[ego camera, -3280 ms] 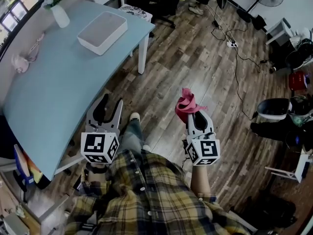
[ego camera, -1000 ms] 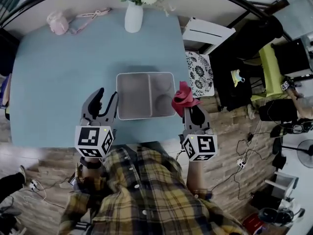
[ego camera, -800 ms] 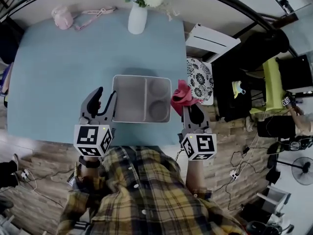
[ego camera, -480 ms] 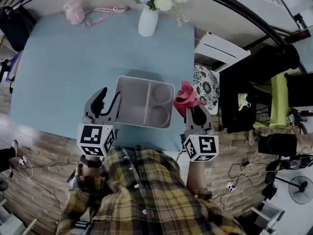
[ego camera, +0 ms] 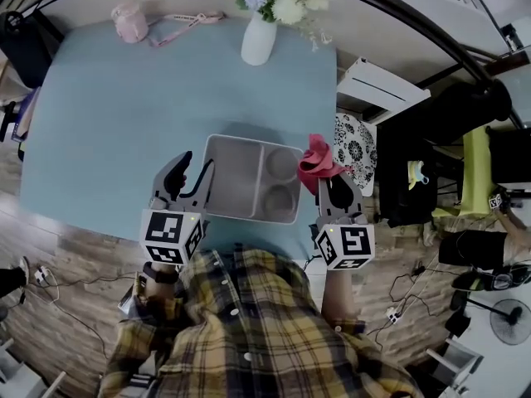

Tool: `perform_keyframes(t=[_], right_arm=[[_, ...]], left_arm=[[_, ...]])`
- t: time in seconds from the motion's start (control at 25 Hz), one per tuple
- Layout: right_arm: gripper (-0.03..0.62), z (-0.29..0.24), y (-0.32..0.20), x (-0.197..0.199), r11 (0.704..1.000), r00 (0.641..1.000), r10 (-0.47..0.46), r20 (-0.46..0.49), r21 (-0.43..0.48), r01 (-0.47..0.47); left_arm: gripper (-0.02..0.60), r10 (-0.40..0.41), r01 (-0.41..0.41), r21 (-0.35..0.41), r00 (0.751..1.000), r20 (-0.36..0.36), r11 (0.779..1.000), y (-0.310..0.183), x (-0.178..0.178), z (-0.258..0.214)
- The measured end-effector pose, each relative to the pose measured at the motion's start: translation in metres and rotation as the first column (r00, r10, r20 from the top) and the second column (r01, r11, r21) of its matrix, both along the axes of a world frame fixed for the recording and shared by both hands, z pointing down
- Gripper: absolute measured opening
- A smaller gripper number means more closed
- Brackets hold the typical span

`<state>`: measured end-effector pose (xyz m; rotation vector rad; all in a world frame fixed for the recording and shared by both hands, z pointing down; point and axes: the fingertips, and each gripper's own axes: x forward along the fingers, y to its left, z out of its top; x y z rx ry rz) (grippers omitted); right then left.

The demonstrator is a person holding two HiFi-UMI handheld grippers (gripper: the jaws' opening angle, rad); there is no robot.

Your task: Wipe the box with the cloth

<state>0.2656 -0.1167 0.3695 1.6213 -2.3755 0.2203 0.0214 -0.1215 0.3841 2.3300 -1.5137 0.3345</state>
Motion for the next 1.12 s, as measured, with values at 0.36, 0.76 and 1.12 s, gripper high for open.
perform_keyframes(t=[0.36, 0.76, 1.12], right_arm=[[0.043, 0.003, -0.016, -0.004, 1.0, 1.0, 0.01, -0.015, -0.016, -0.01], [0.043, 0.012, -0.031, -0.016, 0.998, 0.999, -0.04, -0.031, -0.041, 0.039], [0.043, 0.038, -0.046, -0.06, 0.963, 0.967, -0.246, -0.07, -0.13, 0.235]], left_arm=[[0.166, 0.037, -0.037, -0.042, 0.999, 0.002, 0.998, -0.011, 0.0, 0.017], [0.161, 0.049, -0.048, -0.132, 0.999, 0.005, 0.99, -0.012, -0.002, 0.052], [0.141, 0.08, -0.071, -0.248, 0.996, 0.026, 0.966, 0.002, -0.003, 0.096]])
